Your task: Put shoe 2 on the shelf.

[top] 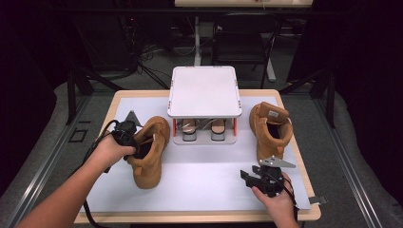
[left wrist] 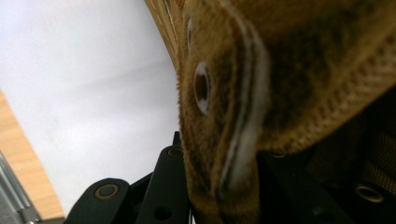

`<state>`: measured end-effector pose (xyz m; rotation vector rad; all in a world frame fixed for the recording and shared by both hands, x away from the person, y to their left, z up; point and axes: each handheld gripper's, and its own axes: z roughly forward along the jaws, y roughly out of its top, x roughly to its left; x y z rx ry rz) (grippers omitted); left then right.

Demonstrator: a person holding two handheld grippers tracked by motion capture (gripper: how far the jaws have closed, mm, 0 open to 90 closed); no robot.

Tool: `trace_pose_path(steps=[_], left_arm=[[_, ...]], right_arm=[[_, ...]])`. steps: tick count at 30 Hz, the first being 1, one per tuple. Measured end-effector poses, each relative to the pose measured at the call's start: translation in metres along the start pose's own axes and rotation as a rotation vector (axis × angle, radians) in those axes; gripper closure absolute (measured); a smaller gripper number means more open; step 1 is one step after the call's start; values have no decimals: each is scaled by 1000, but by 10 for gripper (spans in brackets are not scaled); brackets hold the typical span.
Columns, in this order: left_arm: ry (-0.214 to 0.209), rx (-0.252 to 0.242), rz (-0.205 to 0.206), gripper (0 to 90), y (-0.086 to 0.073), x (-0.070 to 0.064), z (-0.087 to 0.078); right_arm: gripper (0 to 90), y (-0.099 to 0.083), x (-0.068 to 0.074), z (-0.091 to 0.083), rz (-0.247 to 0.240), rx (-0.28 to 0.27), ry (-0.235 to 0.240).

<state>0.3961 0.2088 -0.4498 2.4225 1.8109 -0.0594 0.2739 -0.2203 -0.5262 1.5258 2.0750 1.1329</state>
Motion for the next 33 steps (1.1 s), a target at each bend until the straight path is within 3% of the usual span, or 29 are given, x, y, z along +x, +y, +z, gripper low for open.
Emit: trace_pose_path(steps=[5, 13, 16, 21, 25, 33], left_arm=[[-2, -4, 15, 807, -4, 0, 1], [7, -18, 51, 779, -4, -2, 4], [0, -16, 54, 768, -4, 0, 4], [-6, -14, 54, 758, -4, 1, 5], [3, -11, 62, 752, -3, -1, 5], [7, -7, 67, 747, -3, 0, 6]], right_arm=[[481, 5, 4, -5, 6, 25, 9], [515, 11, -4, -5, 3, 95, -33], [510, 17, -8, -8, 10, 149, -42], [518, 36, -12, -14, 10, 257, -44], [525, 54, -13, -17, -38, 314, -60], [544, 89, -16, -21, -65, 416, -72]])
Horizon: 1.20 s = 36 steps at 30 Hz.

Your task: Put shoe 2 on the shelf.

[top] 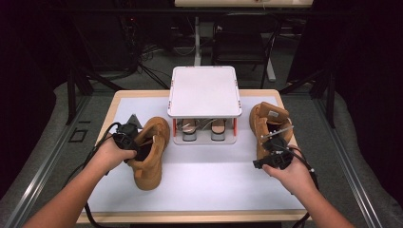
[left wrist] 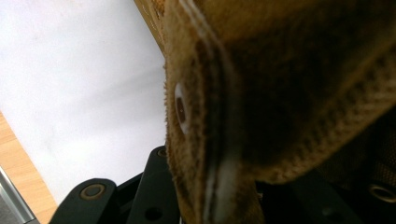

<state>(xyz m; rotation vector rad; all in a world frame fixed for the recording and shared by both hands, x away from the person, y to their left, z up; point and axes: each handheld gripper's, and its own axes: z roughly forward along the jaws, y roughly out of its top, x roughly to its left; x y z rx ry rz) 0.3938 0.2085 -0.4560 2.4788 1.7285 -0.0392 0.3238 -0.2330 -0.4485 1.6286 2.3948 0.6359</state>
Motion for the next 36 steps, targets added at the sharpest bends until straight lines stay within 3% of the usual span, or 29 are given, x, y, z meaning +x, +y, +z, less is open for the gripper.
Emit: trace_pose_path(steps=[6, 16, 27, 36], left_arm=[[1, 1, 0, 745, 0, 0, 0], [6, 2, 0, 745, 0, -1, 0], [9, 1, 3, 745, 0, -1, 1], [12, 3, 8, 744, 1, -1, 1]], right_arm=[[575, 26, -8, -24, 18, 62, 29], [587, 56, -20, -46, 16, 134, -35], [588, 79, -26, -53, 22, 206, -51], [583, 102, -29, -47, 24, 268, -89]])
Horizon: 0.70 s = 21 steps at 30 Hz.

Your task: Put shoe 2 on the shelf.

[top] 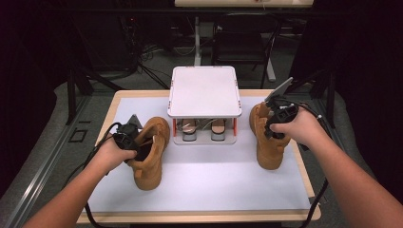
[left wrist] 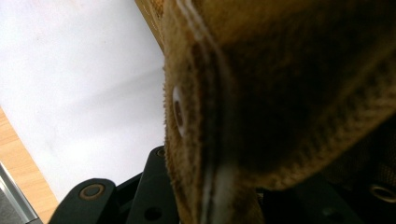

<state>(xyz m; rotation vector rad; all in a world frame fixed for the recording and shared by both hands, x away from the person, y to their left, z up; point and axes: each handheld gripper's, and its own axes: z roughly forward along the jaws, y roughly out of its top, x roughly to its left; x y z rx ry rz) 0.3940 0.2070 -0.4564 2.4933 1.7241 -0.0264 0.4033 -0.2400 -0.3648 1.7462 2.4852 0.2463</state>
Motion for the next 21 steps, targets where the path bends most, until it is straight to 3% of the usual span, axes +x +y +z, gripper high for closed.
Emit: trace_pose_path(steps=[10, 21], left_arm=[[-8, -2, -3, 743, 0, 1, 0], [-8, -2, -2, 742, 0, 1, 0]], right_arm=[[589, 18, -4, 26, 52, 41, -9], [671, 19, -8, 58, 92, 99, 7]])
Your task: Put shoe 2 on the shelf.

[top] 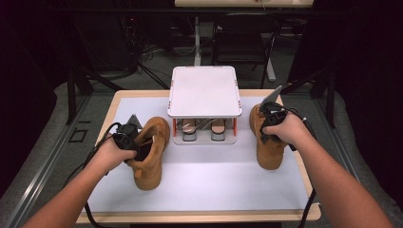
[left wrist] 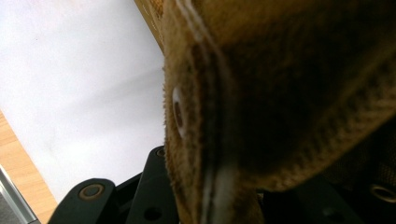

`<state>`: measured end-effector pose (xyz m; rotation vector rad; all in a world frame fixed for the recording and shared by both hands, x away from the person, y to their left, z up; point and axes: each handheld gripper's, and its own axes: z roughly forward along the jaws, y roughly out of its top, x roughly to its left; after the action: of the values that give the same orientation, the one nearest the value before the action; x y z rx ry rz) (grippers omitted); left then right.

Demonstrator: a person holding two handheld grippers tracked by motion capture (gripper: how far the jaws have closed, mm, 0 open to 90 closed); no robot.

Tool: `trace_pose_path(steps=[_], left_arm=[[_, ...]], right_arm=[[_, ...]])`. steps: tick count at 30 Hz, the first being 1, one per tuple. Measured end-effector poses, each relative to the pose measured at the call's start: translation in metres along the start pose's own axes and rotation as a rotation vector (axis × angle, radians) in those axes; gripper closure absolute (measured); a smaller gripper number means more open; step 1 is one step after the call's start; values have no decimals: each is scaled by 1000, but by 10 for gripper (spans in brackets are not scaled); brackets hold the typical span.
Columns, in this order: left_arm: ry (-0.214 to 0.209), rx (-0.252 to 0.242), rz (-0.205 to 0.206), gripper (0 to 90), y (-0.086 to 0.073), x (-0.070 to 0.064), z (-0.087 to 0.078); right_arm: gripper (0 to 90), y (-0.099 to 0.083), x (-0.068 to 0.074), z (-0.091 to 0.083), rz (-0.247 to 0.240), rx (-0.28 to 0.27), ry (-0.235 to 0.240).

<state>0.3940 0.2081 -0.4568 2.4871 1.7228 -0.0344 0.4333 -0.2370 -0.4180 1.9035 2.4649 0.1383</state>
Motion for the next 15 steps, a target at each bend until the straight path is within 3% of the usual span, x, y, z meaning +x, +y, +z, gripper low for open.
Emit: trace_pose_path(steps=[9, 11, 12, 15], left_arm=[[2, -1, 0, 742, 0, 0, 0], [1, 0, 0, 742, 0, 0, 0], [1, 0, 0, 742, 0, 0, 0], [1, 1, 1, 742, 0, 0, 0]], right_arm=[[749, -2, 3, 0, -14, -3, -16], [761, -2, 2, -3, -27, 18, -28], [763, -4, 3, -1, -8, -5, -25], [767, -7, 1, -3, -19, 28, -7]])
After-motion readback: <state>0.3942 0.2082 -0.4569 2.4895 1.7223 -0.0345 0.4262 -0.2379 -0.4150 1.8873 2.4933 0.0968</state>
